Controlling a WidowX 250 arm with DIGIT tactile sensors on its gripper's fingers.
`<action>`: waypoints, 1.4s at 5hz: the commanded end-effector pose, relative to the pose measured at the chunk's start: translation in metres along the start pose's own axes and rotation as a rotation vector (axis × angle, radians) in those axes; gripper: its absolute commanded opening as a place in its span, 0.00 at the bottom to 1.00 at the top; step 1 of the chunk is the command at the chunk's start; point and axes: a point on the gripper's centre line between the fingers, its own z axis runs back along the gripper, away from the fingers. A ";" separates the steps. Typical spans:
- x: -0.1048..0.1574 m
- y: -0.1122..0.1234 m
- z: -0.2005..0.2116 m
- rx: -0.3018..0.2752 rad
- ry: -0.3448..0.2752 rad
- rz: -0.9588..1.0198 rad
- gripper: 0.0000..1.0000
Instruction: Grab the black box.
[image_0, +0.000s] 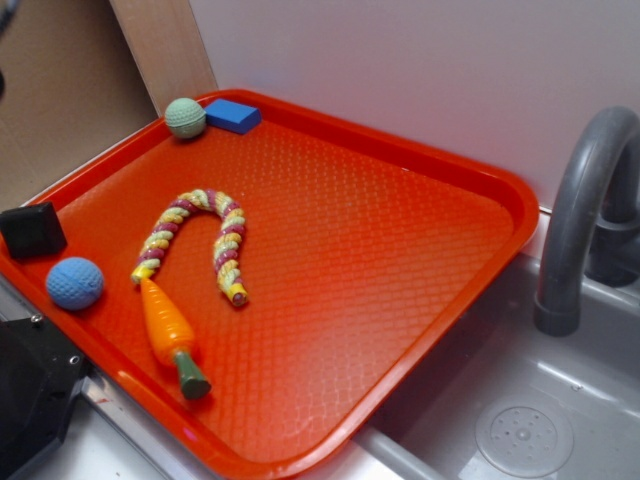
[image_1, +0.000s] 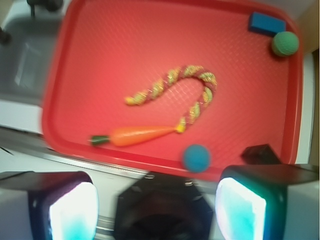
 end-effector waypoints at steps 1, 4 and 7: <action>0.028 0.055 -0.024 0.029 0.021 -0.426 1.00; -0.001 0.118 -0.082 0.092 0.149 -0.501 1.00; -0.011 0.114 -0.153 0.074 0.181 -0.614 1.00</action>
